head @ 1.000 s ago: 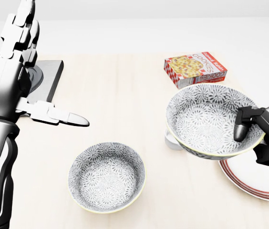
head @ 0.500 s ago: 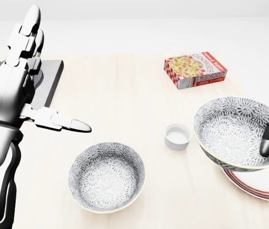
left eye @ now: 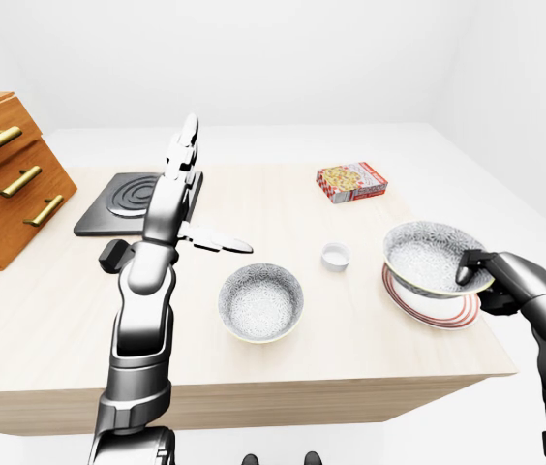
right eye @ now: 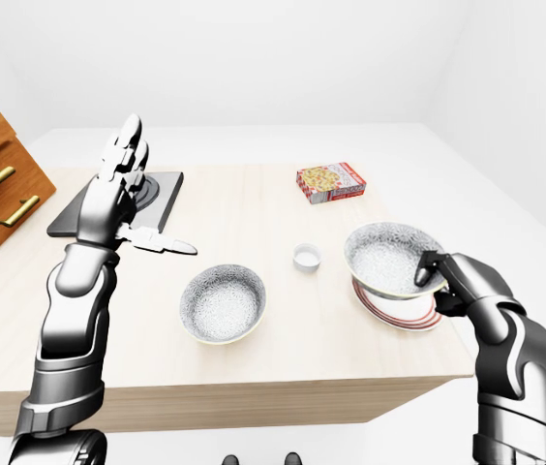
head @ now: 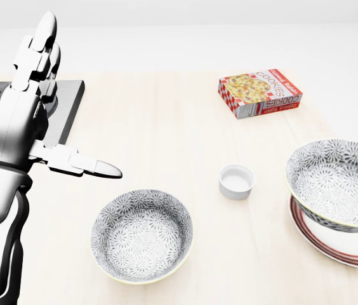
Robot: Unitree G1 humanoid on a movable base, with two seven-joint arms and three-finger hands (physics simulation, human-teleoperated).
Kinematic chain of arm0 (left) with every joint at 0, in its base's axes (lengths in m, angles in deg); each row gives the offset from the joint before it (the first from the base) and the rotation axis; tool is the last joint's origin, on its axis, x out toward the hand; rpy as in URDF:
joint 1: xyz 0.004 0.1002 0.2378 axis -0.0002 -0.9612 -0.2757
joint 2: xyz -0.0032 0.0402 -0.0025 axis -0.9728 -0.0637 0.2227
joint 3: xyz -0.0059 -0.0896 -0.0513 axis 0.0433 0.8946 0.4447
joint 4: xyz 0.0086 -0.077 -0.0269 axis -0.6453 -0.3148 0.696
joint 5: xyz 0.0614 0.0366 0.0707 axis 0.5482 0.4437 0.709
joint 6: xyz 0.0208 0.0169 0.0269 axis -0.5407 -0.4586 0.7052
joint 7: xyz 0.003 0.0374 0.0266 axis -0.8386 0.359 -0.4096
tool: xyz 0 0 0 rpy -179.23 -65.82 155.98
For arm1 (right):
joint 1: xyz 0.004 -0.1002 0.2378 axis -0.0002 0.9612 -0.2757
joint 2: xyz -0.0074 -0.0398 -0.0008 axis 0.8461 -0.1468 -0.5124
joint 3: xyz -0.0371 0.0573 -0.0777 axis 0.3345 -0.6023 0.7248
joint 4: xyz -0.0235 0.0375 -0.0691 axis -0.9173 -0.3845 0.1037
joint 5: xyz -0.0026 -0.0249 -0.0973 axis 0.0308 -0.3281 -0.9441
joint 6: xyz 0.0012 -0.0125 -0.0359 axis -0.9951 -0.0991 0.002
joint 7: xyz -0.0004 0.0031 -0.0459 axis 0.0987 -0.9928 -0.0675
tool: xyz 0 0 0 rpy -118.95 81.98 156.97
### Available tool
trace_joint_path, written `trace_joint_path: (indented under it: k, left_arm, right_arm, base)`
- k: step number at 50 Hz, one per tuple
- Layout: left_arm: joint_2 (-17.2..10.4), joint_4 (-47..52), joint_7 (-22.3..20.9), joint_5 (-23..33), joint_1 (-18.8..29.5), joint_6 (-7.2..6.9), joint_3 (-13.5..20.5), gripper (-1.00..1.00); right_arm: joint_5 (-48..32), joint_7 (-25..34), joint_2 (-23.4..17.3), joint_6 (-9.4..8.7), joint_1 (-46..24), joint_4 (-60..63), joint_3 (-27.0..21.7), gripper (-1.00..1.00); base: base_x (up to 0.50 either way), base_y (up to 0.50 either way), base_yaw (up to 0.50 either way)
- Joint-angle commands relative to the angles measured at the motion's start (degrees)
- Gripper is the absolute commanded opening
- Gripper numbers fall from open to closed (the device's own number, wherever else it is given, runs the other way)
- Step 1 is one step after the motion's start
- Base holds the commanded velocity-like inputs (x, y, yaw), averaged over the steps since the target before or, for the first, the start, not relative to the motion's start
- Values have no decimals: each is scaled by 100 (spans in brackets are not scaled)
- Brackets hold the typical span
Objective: Pick the akita bowl from table center and place it on the plate.
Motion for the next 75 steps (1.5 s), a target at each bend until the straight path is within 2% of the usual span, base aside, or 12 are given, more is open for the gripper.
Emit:
trace_joint_path:
  k: [1, 6, 9, 28, 33, 66, 68, 69, 75]
  left_arm:
    - [-12, -44, 4, -6, 16, 0, 16, 100]
    - [-34, -10, 6, -11, 34, 0, 24, 100]
    - [-40, -5, 12, -32, 53, 0, 50, 100]
    - [-58, -97, 22, -36, 31, 0, 43, 100]
    - [-48, -92, 18, -24, 0, 0, 30, 100]
    - [-40, -92, 6, 5, -57, 0, 47, 100]
    - [-50, -96, 5, 1, -35, 0, 54, 100]
    - [-51, -98, 6, 0, -34, 0, 54, 100]
    - [-40, -78, 20, -8, -59, 0, 48, 100]
  right_arm:
    - [1207, -395, -326, -109, -379, -749, 206, -100]
    - [1202, -535, -437, -102, -563, -1106, 368, -100]
    - [1135, -694, -497, -1, -604, -1393, 453, -100]
    - [1224, -1196, -555, -1, -926, -2437, 823, -100]
    - [1191, -1449, -678, -1, -951, -2799, 875, -100]
    - [1095, -2211, -808, -1, -1301, -3866, 1234, -100]
    - [1117, -2225, -863, -1, -1259, -3860, 1214, 72]
    - [1127, -2218, -875, -1, -1245, -3849, 1205, 100]
    - [1014, -2159, -832, -1, -1101, -3693, 1214, 100]
  base:
    - [0, 0, 0]
    - [0, 0, 0]
    - [0, 0, 0]
    - [0, 0, 0]
    - [0, 0, 0]
    - [0, 0, 0]
    - [0, 0, 0]
    - [0, 0, 0]
    - [0, 0, 0]
